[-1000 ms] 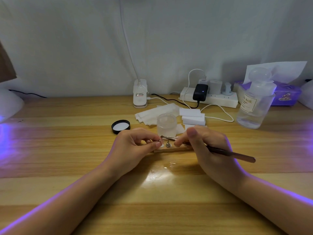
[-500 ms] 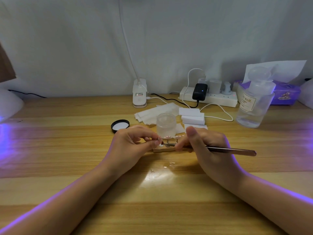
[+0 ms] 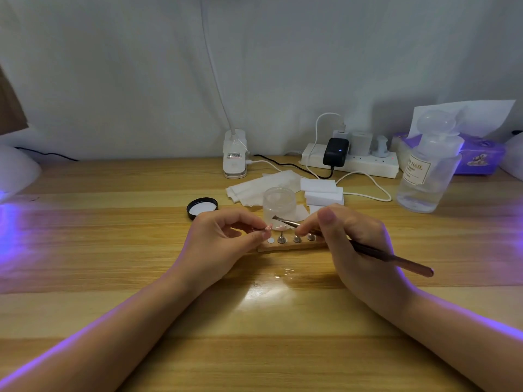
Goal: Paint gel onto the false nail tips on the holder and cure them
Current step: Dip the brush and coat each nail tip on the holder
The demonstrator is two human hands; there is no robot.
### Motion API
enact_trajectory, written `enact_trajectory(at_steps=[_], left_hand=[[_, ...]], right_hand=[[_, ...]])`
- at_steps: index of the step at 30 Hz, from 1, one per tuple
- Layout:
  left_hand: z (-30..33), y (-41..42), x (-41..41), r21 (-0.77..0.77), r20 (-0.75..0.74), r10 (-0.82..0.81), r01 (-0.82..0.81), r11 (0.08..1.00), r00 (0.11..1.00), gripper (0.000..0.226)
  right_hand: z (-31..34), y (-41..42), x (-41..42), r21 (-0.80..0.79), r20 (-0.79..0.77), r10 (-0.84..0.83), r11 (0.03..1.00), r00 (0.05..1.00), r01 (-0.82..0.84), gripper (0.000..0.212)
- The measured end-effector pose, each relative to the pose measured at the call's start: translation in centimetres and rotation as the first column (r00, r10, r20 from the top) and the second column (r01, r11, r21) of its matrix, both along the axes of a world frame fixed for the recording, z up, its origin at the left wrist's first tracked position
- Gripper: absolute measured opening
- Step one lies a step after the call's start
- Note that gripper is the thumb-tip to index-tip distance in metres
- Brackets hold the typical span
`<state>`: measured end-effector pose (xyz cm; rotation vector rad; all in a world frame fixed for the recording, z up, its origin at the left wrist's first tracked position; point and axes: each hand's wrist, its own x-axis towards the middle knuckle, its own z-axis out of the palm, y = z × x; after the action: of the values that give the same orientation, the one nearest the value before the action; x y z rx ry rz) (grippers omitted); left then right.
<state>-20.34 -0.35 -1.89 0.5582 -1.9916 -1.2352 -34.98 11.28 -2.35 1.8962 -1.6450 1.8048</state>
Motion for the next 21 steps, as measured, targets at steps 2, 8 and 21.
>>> enact_trajectory(at_steps=[2, 8, 21], left_hand=[[0.07, 0.01, -0.01, 0.015, -0.014, 0.001, -0.001, 1.000, 1.000, 0.008], [0.26, 0.23, -0.01, 0.014, -0.013, 0.003, -0.003, 1.000, 1.000, 0.008], [0.37, 0.37, -0.04, 0.011, -0.001, 0.017, -0.017, 1.000, 1.000, 0.016]], right_hand=[[-0.06, -0.03, 0.00, 0.025, -0.015, 0.009, 1.000, 1.000, -0.009, 0.051], [-0.11, 0.10, 0.14, -0.009, 0.013, 0.047, 0.999, 0.999, -0.047, 0.050], [-0.09, 0.11, 0.16, 0.005, -0.016, 0.037, 0.999, 0.999, -0.037, 0.054]])
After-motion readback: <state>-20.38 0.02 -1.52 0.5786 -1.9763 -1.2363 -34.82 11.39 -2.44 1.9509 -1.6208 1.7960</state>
